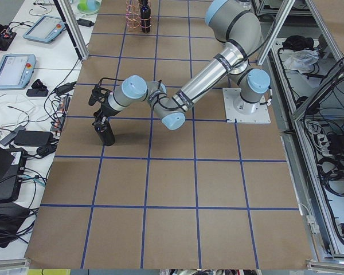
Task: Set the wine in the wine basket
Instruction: 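Lift the dark bottle with the left gripper and carry it toward the table center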
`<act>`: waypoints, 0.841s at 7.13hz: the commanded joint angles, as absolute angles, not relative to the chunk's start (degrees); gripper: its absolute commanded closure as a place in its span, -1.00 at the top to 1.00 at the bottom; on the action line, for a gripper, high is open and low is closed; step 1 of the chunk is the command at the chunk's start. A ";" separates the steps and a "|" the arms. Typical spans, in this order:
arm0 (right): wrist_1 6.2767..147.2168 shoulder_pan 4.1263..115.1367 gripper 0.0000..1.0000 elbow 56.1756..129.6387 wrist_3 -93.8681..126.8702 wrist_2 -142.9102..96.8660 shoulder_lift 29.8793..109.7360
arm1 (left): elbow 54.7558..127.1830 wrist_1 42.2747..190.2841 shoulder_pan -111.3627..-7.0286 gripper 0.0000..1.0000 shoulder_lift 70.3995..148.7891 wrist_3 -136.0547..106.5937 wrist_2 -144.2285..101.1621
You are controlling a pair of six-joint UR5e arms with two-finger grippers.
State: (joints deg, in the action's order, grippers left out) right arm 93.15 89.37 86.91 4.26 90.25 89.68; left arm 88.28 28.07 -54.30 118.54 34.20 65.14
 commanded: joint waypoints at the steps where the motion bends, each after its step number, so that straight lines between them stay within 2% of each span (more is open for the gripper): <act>1: 93.43 89.38 1.00 87.10 4.31 90.27 89.30 | 88.24 28.30 -54.23 -0.25 118.83 34.45 65.21; 3: 93.34 89.38 1.00 87.10 4.65 89.91 89.38 | 88.24 28.47 -54.23 -0.42 118.83 34.45 65.13; 4: 93.60 89.38 1.00 87.10 4.75 89.91 89.30 | 88.50 29.00 -54.23 -0.68 118.39 34.89 65.13; 6: 95.01 89.21 1.00 87.10 4.22 90.79 89.30 | 88.86 29.09 -54.75 -0.68 116.73 35.33 65.30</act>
State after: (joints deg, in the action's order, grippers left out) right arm 94.52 89.30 87.10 4.37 90.40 89.31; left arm 88.68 28.96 -54.35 117.76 34.99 65.21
